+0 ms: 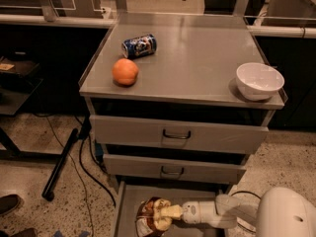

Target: Place brown chip bag into bottom drawer

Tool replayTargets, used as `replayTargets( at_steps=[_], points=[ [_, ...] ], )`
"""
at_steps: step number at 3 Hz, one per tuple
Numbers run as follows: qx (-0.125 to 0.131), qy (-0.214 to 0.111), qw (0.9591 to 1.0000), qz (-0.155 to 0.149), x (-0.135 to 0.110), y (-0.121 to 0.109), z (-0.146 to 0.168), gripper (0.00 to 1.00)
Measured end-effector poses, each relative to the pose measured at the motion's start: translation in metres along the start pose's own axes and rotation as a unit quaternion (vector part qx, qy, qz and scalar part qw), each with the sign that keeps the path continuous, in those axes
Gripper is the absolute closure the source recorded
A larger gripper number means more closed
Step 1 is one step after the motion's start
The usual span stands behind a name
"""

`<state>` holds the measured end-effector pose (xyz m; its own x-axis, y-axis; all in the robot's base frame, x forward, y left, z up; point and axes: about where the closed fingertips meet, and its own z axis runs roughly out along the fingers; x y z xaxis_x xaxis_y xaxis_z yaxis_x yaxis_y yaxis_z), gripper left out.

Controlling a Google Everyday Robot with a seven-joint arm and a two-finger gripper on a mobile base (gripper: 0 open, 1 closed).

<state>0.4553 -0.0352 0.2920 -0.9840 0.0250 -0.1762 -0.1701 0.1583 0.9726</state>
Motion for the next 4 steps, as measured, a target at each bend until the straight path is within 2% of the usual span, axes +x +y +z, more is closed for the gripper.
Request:
replayTargets(
  at_steps=[1, 2, 3, 4],
  points=[
    [0.013, 0.016, 0.9998, 0.008, 0.006, -0.009, 0.001, 1.0],
    [0.058, 0.017, 0.9981, 0.009, 0.008, -0.024, -0.013, 1.0],
    [0.107, -0.005, 0.9942, 0.015, 0.003, -0.049, -0.044, 1.0],
    [0.13, -0.02, 0.9911, 0.019, -0.001, -0.064, -0.064, 1.0]
  ],
)
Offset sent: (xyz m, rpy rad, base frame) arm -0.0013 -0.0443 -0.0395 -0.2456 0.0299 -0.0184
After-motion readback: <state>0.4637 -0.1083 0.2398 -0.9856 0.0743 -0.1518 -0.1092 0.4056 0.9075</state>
